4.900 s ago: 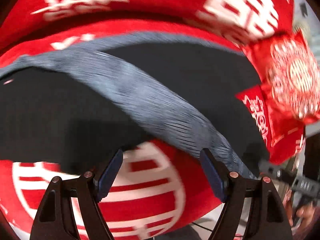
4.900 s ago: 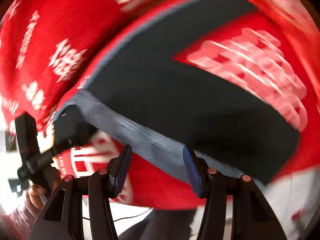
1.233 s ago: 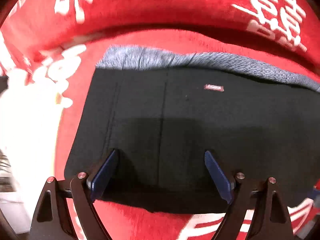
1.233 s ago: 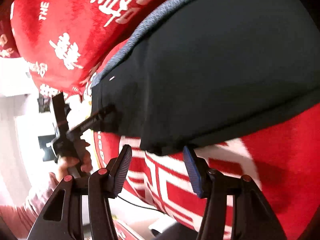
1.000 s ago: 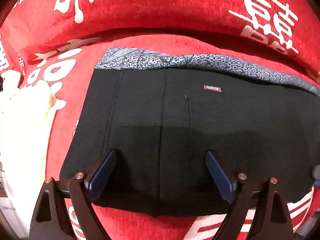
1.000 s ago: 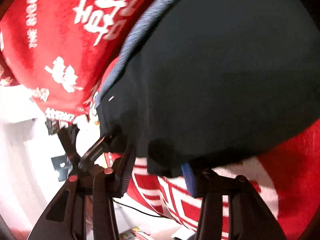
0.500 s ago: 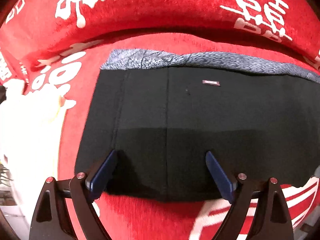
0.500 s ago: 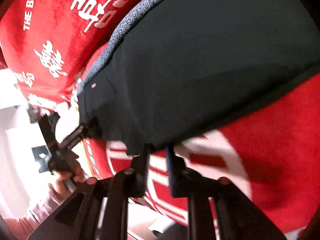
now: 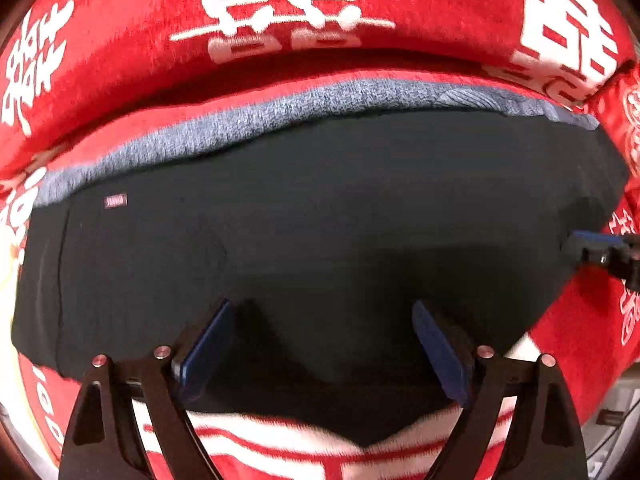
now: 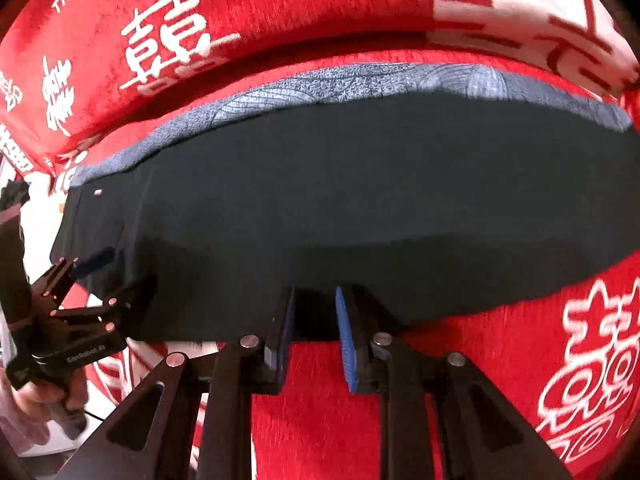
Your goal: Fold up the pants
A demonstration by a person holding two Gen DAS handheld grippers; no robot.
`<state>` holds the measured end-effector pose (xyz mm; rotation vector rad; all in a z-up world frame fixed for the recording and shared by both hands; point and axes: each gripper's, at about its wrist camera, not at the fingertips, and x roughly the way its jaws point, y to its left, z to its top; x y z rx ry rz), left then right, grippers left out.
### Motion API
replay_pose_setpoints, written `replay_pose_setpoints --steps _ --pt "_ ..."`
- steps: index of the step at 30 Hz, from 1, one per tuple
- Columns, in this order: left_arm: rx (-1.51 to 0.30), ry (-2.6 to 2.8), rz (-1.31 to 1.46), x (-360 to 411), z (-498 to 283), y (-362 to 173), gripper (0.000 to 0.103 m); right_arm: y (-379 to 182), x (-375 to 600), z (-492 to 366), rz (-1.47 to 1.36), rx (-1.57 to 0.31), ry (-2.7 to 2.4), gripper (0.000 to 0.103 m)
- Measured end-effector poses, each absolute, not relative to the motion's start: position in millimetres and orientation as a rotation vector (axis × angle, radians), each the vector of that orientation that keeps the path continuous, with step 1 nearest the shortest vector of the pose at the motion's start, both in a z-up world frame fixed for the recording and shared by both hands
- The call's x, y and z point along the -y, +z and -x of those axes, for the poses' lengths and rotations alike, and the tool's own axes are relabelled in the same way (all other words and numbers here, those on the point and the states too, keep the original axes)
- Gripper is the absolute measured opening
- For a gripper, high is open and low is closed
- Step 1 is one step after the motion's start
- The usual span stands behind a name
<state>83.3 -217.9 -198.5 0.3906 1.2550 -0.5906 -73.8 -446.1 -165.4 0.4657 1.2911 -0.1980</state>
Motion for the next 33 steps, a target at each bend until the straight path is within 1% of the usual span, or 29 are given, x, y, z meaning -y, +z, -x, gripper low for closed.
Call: replay_pose_setpoints --steps 4,6,9,11,13,14,16,17,19,20,22,24,25,26,29,33 --pt "-1.319 -0.576 -0.351 211 -92 -197 0.092 -157 447 72 -0.529 -1.309 -0.212 0.024" --pt "-1.337 -0.564 -0.377 217 -104 -186 0.091 -143 447 61 -0.564 -1.261 -0.178 0.024" --pt "-1.228 -0.56 -0.306 226 -129 -157 0.091 -127 450 22 -0.521 -1.213 -0.118 0.024" --pt "-1.195 -0.544 -0.279 234 -156 -152 0.091 -130 447 -4 -0.517 -1.21 -0.089 0.024" --pt "-1.181 -0.496 -0.292 243 -185 -164 0.091 -141 447 -41 -0.518 -1.214 -0.065 0.024" --pt "-1.18 -0.474 -0.304 245 -194 -173 0.091 -143 446 -45 -0.517 -1.215 -0.06 0.024" --pt "-1.215 -0.414 -0.337 245 -214 -198 0.091 -164 444 -70 -0.518 -1.253 -0.045 0.024" --pt "-1.242 -0.392 -0.327 240 -222 -211 0.091 -173 442 -75 -0.514 -1.269 -0.047 0.023" --pt "-1.249 -0.372 -0.276 225 -235 -221 0.091 -191 444 -82 -0.482 -1.3 -0.07 0.014" --pt "-1.247 -0.36 -0.274 220 -240 -222 0.091 -192 450 -83 -0.476 -1.262 -0.08 0.014" --pt "-1.245 -0.336 -0.296 212 -248 -219 0.091 -193 461 -85 -0.444 -1.267 -0.171 0.014" --pt "-1.257 -0.327 -0.286 200 -252 -210 0.091 -190 471 -82 -0.506 -1.27 -0.207 0.015" --pt "-1.246 -0.34 -0.259 190 -252 -198 0.091 -187 471 -82 -0.514 -1.274 -0.218 0.02" --pt "-1.235 -0.345 -0.247 181 -250 -189 0.091 -182 468 -81 -0.51 -1.272 -0.225 0.02" --pt "-1.218 -0.323 -0.258 145 -237 -168 0.091 -162 442 -72 -0.503 -1.263 -0.138 0.02" --pt "-1.223 -0.236 -0.316 92 -208 -161 0.091 -154 387 -65 -0.477 -1.282 -0.007 0.02"
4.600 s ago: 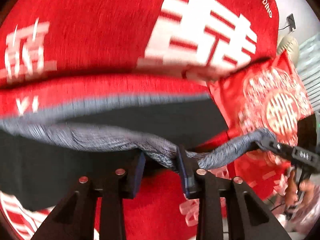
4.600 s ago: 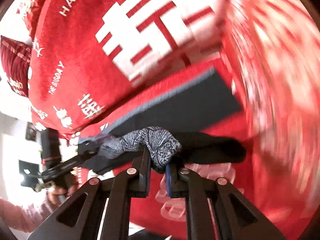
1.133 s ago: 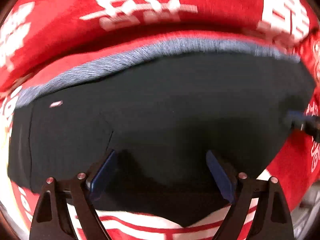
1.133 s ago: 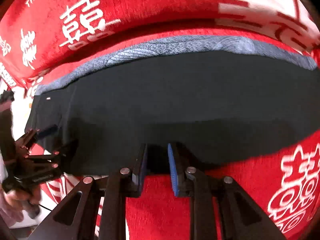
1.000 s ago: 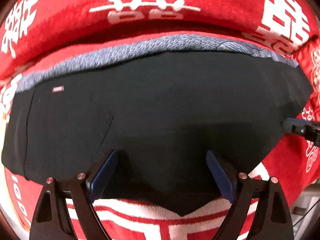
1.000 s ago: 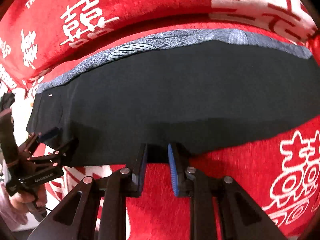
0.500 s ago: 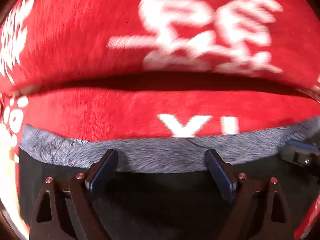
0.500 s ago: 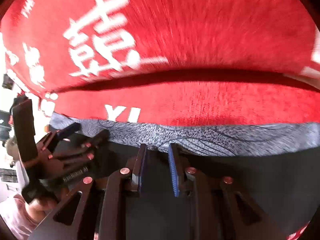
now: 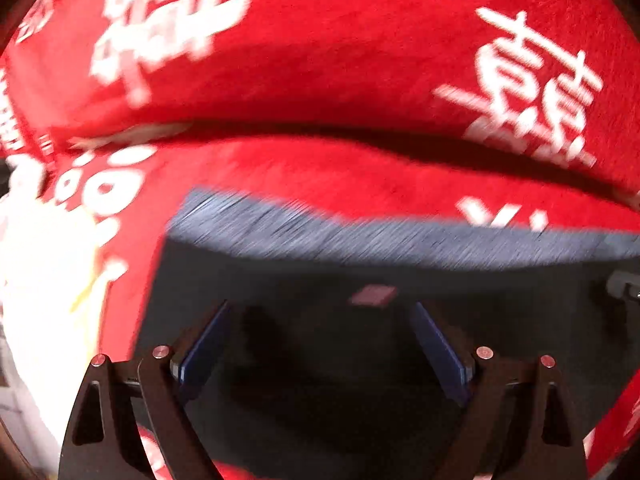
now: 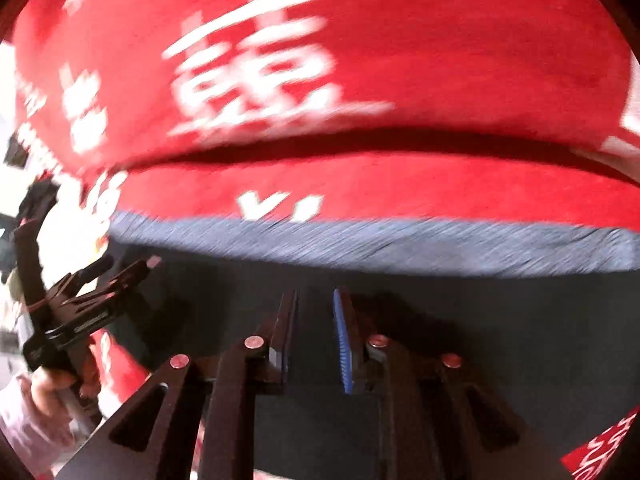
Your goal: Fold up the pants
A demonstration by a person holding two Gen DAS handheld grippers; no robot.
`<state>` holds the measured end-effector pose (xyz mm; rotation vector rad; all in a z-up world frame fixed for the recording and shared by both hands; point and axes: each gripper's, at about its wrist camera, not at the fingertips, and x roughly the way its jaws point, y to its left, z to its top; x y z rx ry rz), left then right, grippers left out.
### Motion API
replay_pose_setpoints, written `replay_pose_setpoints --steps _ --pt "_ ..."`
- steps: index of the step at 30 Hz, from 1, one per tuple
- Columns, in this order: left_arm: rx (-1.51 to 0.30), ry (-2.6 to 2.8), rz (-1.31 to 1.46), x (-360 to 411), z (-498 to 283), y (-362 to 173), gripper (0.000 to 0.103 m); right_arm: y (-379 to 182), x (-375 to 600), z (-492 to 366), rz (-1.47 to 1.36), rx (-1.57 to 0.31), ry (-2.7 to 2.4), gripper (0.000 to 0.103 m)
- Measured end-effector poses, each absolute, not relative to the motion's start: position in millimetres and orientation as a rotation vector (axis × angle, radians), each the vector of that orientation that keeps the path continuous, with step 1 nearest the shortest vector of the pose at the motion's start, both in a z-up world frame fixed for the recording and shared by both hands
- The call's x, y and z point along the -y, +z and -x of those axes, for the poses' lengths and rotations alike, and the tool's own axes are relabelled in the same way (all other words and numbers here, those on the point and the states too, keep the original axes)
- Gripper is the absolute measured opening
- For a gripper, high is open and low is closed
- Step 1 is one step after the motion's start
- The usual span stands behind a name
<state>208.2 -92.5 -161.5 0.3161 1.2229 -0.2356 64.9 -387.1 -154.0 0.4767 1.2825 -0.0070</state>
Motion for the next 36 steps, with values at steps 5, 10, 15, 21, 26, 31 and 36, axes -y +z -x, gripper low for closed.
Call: replay_pose_setpoints --steps 5,10,15,21,26,31,36 --pt "-1.286 -0.134 -0.296 58 -191 -183 0.091 -157 322 -76 -0.422 -1.311 0.196 0.027" --pt "-1.257 -0.175 -0.246 43 -181 -199 0.092 -146 277 -126 -0.311 -1.287 0.342 0.043" --pt "-1.232 -0.219 -0.2 35 -182 -198 0.092 -157 233 -194 -0.353 -1.304 0.436 0.044" --pt "-1.199 -0.268 -0.206 34 -175 -193 0.092 -206 161 -250 -0.174 -1.451 0.467 0.009" --pt "-1.187 -0.285 -0.199 28 -172 -195 0.093 -212 138 -253 -0.116 -1.453 0.441 0.001" --pt "-1.23 -0.276 -0.274 37 -176 -189 0.093 -194 159 -242 -0.167 -1.413 0.376 0.009" --pt "-1.278 -0.292 -0.387 66 -167 -169 0.093 -160 218 -189 -0.228 -1.381 0.285 0.064"
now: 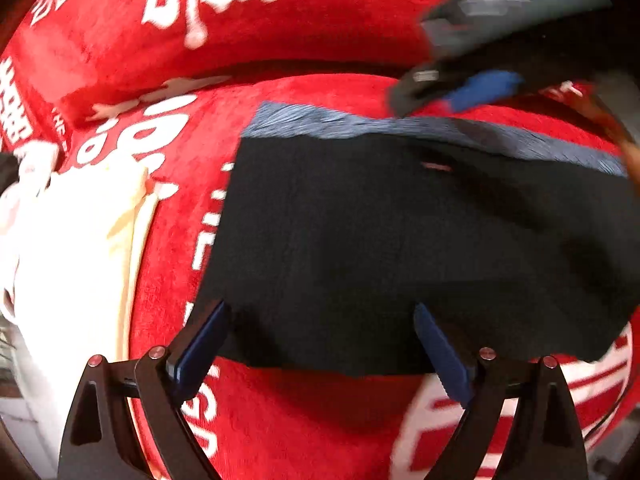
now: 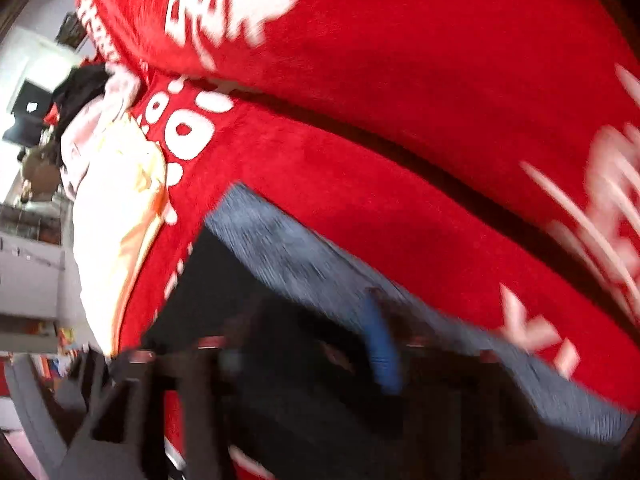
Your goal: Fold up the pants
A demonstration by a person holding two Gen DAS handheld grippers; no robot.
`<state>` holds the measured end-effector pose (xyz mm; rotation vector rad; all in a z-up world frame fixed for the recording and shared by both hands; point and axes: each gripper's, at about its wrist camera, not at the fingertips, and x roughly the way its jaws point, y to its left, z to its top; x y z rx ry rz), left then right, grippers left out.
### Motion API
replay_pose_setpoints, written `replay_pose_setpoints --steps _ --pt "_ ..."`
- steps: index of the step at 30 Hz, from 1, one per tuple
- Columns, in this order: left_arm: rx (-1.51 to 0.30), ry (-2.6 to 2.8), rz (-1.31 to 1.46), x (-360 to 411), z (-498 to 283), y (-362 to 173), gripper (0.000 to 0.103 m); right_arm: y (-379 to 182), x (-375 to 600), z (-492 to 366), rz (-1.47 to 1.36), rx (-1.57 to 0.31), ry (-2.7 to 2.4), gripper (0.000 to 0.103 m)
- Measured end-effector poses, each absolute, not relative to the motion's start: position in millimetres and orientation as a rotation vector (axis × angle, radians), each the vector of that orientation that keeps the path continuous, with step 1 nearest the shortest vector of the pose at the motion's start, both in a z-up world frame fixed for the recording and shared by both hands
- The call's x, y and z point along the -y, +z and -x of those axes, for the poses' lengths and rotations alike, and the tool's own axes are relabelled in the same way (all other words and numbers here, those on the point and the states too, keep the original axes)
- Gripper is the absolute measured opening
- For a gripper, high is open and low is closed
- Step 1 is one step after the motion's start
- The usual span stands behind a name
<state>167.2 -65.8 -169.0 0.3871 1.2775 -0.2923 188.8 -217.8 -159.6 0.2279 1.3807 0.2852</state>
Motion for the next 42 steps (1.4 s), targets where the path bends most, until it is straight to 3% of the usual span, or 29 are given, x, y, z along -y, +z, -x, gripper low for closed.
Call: replay_pose_setpoints --steps 11,21,42 --pt "-1.355 -0.347 -0.504 190 -122 -151 0.093 -124 394 -6 -0.467 -1.378 -0.071 0.065" --pt "-1.378 -0.43 -0.601 304 -77 -148 0.093 -127 494 102 -0.619 -1.375 -0.217 0.065" --pt "-1.367 -0.564 -0.714 436 -29 -161 0.093 -135 617 185 -0.753 -1.264 -0.402 0.066"
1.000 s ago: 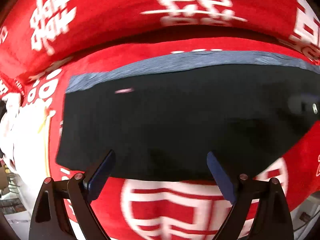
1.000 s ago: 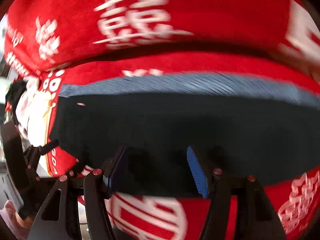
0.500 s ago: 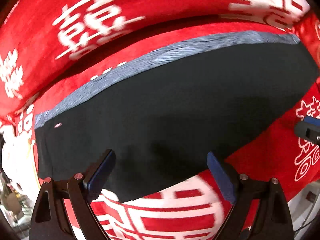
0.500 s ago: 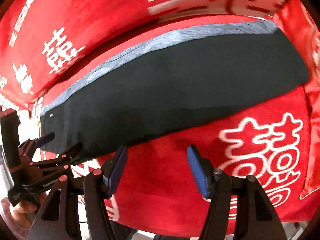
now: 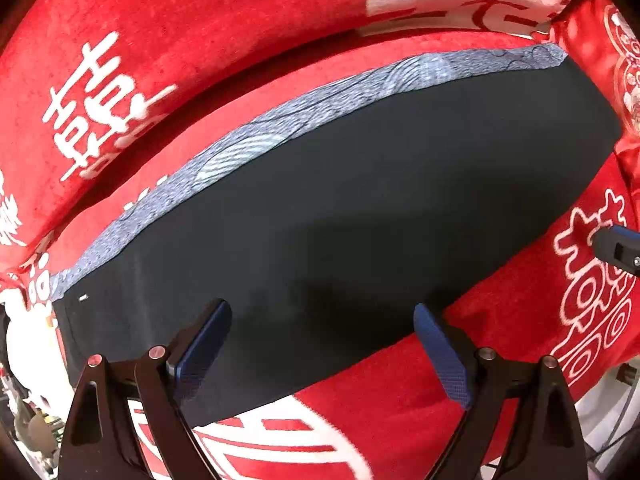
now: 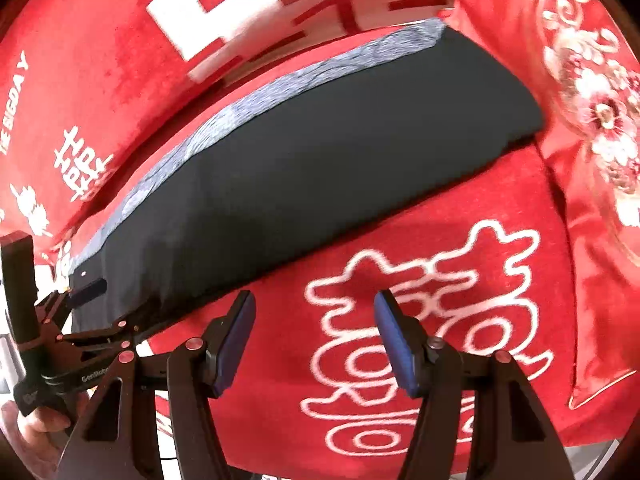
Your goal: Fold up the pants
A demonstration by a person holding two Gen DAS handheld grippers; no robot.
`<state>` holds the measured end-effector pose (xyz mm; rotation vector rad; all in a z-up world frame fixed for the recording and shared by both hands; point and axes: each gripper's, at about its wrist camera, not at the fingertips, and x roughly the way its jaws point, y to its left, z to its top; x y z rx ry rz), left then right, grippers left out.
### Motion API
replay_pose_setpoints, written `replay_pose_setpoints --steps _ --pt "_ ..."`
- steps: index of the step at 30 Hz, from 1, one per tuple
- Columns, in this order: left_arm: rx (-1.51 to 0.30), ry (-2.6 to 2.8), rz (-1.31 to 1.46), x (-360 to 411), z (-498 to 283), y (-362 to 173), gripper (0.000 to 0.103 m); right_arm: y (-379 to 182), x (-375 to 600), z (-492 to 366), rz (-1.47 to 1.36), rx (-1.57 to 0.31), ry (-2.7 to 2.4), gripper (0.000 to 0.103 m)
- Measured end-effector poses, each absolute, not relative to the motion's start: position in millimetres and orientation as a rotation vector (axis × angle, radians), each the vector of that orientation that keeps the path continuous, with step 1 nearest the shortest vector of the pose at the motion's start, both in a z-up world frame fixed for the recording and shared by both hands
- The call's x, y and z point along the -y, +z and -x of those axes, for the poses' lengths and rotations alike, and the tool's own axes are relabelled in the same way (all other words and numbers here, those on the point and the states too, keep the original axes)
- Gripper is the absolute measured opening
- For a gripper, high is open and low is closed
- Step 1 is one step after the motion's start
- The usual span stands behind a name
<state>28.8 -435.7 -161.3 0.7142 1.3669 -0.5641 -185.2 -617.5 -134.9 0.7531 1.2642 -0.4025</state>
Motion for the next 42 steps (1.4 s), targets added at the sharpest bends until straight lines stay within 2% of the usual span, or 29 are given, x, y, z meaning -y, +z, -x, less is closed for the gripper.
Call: replay_pose_setpoints --steps 6,15,19,28,30,31,32,33,34,35,39,42 --pt "-1.389 -0.567 -0.64 461 -28 -164 0.093 -136 645 197 -0.773 -1.208 -0.461 0.065" --pt "-1.344 -0.543 -0.572 490 -25 -165 0.093 -153 689 218 -0.96 -1.067 -0.531 0.065" --pt "-1.367 -0.508 -0.542 490 -34 -183 0.093 -166 703 226 -1.036 -1.009 -0.523 0.06" --pt "-1.342 -0.52 -0.474 481 -31 -190 0.093 -178 716 209 -1.07 -0.81 -0.413 0.059" --pt "-1.333 -0.518 -0.476 480 -32 -194 0.097 -182 717 204 -1.085 -0.766 -0.418 0.059" --pt "-1.339 -0.518 -0.478 481 -33 -194 0.097 -182 718 201 -1.095 -0.759 -0.424 0.057" --pt "-1.339 -0.513 -0.483 482 -34 -192 0.095 -181 718 199 -1.11 -0.758 -0.431 0.037" --pt "-1.324 -0.509 -0.489 484 -33 -188 0.091 -180 719 194 -1.106 -0.795 -0.456 0.021" --pt "-1.297 -0.512 -0.495 487 -33 -181 0.075 -178 720 192 -1.102 -0.812 -0.454 0.019" --pt "-1.27 -0.533 -0.502 492 -31 -173 0.068 -174 721 192 -1.099 -0.8 -0.443 0.017" --pt "-1.195 -0.629 -0.501 517 -20 -164 0.068 -131 705 183 -0.931 -0.791 -0.384 0.017" --pt "-1.216 -0.682 -0.534 531 -6 -199 0.065 -106 685 170 -0.805 -0.818 -0.334 0.015"
